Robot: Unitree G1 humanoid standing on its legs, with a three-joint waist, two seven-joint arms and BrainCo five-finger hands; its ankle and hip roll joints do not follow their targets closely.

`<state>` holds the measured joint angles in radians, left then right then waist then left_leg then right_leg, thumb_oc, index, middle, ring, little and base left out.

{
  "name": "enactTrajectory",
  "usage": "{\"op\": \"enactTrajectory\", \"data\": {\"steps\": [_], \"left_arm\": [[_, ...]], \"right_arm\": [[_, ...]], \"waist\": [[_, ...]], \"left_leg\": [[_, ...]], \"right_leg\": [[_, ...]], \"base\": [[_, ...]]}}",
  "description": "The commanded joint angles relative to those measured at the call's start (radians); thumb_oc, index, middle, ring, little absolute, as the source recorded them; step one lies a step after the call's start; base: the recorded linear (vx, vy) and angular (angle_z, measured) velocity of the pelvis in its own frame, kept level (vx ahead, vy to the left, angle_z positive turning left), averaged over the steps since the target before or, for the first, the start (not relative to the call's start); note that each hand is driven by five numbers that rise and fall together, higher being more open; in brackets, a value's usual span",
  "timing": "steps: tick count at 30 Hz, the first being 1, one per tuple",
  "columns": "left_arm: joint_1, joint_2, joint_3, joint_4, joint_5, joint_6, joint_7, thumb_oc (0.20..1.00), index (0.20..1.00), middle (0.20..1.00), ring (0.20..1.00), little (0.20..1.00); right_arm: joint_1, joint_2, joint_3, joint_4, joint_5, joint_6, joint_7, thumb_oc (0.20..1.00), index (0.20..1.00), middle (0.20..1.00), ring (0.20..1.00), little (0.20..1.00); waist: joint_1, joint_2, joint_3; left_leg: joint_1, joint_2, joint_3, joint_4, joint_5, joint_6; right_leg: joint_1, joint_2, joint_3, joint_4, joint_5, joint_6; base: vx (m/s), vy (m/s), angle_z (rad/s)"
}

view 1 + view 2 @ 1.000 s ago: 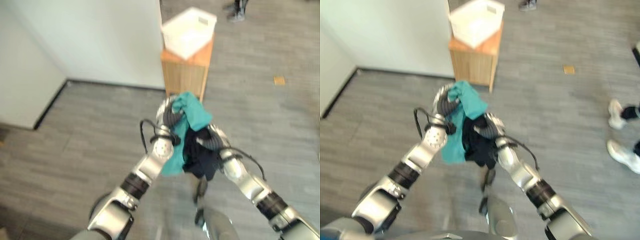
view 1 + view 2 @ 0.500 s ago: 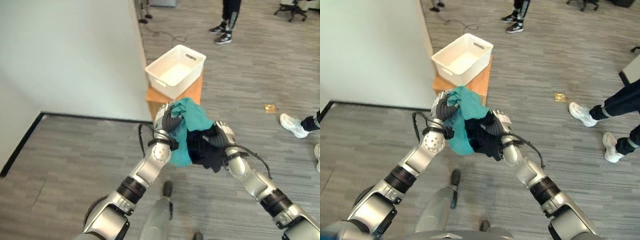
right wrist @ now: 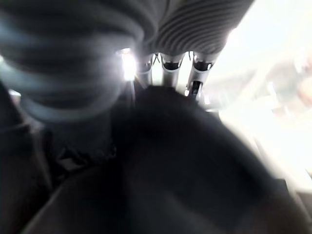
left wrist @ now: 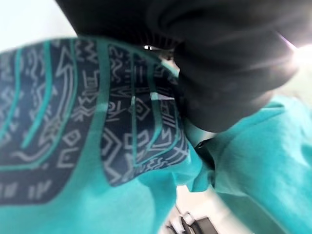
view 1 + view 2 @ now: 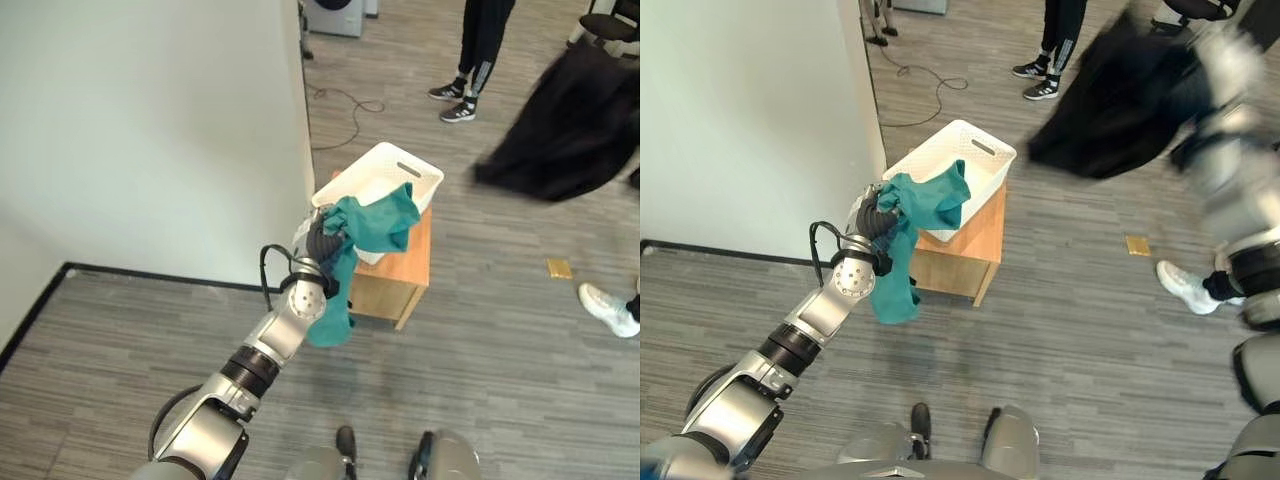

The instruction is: Pick up bed clothes into laundry basket.

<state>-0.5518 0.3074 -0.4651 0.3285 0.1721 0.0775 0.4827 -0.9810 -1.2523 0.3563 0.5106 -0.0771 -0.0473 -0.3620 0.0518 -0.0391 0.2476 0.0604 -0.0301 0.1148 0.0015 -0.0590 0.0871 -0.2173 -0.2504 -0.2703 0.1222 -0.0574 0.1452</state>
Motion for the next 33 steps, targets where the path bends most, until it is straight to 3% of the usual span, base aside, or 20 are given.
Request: {"op": "enactTrajectory", "data": {"steps": [1, 4, 6, 12, 23, 29, 33], "left_arm": [[-0.033, -0.028, -0.079, -0.067, 0.035, -0.076, -0.017, 0.200, 0.200, 0.200, 0.200, 0.200], [-0.019, -0.034, -0.095, -0.031, 0.029, -0.094, -0.027, 0.200, 0.200, 0.200, 0.200, 0.200], [-0.040, -0.039, -0.080, -0.016, 0.005, -0.104, -0.015, 0.200, 0.200, 0.200, 0.200, 0.200], [-0.076, -0.058, -0.086, -0.005, -0.017, -0.108, -0.010, 0.200, 0.200, 0.200, 0.200, 0.200], [-0.054, -0.051, -0.085, -0.043, -0.030, -0.109, -0.025, 0.200, 0.200, 0.200, 0.200, 0.200], [-0.042, -0.046, -0.092, -0.053, -0.038, -0.117, -0.031, 0.200, 0.200, 0.200, 0.200, 0.200], [-0.039, -0.038, -0.092, -0.076, -0.054, -0.123, -0.030, 0.200, 0.200, 0.200, 0.200, 0.200]], "right_arm": [[-0.068, 0.101, 0.144, 0.070, -0.002, -0.007, 0.044, 0.200, 0.200, 0.200, 0.200, 0.200], [-0.185, 0.112, 0.254, 0.220, -0.009, -0.013, 0.029, 0.200, 0.200, 0.200, 0.200, 0.200], [-0.279, 0.154, 0.346, 0.314, -0.015, -0.015, 0.049, 0.200, 0.200, 0.200, 0.200, 0.200], [-0.337, 0.219, 0.377, 0.353, -0.024, -0.003, 0.054, 0.200, 0.200, 0.200, 0.200, 0.200], [-0.300, 0.349, 0.357, 0.433, -0.112, 0.032, 0.041, 0.200, 0.200, 0.200, 0.200, 0.200], [-0.321, 0.371, 0.366, 0.467, -0.097, 0.035, 0.044, 0.200, 0.200, 0.200, 0.200, 0.200], [-0.346, 0.397, 0.377, 0.503, -0.108, 0.051, 0.034, 0.200, 0.200, 0.200, 0.200, 0.200]], "waist": [[0.062, -0.038, -0.074], [0.084, -0.050, -0.096], [0.086, -0.039, -0.102], [0.101, -0.037, -0.097], [0.123, -0.016, -0.024], [0.130, -0.021, 0.010], [0.134, -0.015, 0.068]], "left_leg": [[-0.036, 0.101, 0.035, -0.089, 0.048, -0.116], [-0.030, 0.107, 0.029, -0.089, 0.058, -0.139], [-0.042, 0.119, 0.007, -0.089, 0.071, -0.160], [-0.082, 0.152, -0.018, -0.089, 0.085, -0.204], [-0.175, 0.167, -0.035, -0.089, 0.100, -0.212], [-0.243, 0.173, -0.038, -0.089, 0.112, -0.216], [-0.302, 0.173, -0.044, -0.089, 0.126, -0.218]], "right_leg": [[0.253, 0.060, -0.015, -0.147, 0.082, 0.046], [0.295, 0.081, -0.048, -0.206, 0.103, 0.044], [0.305, 0.093, -0.079, -0.210, 0.085, 0.035], [0.301, 0.102, -0.126, -0.210, 0.061, 0.032], [0.223, 0.104, -0.130, -0.210, 0.054, 0.029], [0.152, 0.102, -0.120, -0.210, 0.065, 0.031], [0.094, 0.100, -0.110, -0.210, 0.076, 0.029]], "base": [[0.19, -0.237, 0.77], [0.19, -0.148, 0.34], [0.14, -0.144, 0.54], [0.07, -0.069, 0.19], [0.00, 0.004, 0.05], [-0.06, 0.014, -0.04], [-0.08, 0.008, 0.01]]}}
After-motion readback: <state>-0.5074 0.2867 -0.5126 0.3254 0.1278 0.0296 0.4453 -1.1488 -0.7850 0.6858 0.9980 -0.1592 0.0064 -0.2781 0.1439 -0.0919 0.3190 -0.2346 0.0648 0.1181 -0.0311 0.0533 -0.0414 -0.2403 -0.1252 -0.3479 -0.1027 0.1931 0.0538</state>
